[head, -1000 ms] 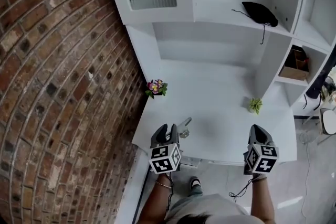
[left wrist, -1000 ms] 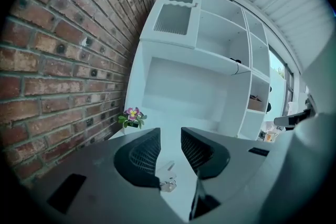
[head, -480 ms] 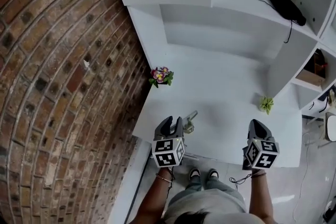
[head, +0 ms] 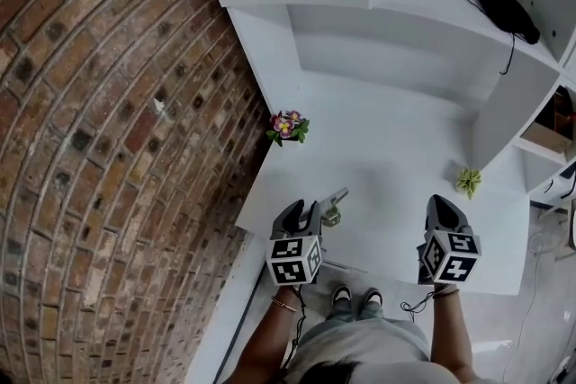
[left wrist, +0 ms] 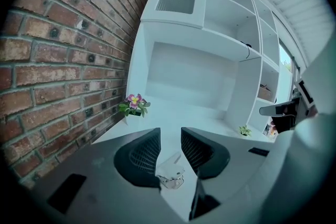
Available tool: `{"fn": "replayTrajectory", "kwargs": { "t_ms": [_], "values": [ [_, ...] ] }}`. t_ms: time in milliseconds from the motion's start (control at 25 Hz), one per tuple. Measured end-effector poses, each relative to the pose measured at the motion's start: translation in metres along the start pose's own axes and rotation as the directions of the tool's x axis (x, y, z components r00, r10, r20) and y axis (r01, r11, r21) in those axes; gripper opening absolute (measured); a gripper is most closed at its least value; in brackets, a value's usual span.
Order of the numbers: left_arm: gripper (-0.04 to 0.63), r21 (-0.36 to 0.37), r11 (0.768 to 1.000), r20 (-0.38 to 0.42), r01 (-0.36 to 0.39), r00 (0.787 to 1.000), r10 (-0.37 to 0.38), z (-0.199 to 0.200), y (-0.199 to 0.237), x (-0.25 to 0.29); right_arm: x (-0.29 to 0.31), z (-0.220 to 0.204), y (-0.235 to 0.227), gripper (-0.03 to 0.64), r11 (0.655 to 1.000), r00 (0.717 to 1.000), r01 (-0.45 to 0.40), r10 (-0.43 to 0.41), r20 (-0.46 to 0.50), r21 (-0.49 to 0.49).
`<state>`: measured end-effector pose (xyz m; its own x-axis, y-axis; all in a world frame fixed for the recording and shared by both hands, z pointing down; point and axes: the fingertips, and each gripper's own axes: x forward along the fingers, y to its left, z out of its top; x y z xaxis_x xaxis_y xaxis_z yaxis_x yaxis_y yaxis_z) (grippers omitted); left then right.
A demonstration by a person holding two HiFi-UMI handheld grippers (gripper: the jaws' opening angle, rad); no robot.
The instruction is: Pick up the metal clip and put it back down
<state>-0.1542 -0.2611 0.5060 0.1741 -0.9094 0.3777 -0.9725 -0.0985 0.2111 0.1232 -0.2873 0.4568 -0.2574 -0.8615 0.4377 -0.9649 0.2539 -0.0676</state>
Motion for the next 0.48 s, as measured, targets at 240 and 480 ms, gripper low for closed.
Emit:
{"fn": "replayTrajectory", "kwargs": {
  "t_ms": [240, 480],
  "values": [
    [0.117, 0.072, 0.996, -0.082, 0.058, 0.995, -0.052, -0.018, -0.015, 0.004, -0.007, -0.013, -0.016, 0.002, 0.999, 1.0, 0.019, -0.018, -0.022, 0.044],
    [0.117, 0.162, 0.98, -0.177, 0.117, 0.98, -0.088, -0.037, -0.018, 0.013, -0.008, -0.033, -0.03, 0.002, 0.997, 0.997, 0.045, -0.04, -0.065, 0.069]
  ]
}}
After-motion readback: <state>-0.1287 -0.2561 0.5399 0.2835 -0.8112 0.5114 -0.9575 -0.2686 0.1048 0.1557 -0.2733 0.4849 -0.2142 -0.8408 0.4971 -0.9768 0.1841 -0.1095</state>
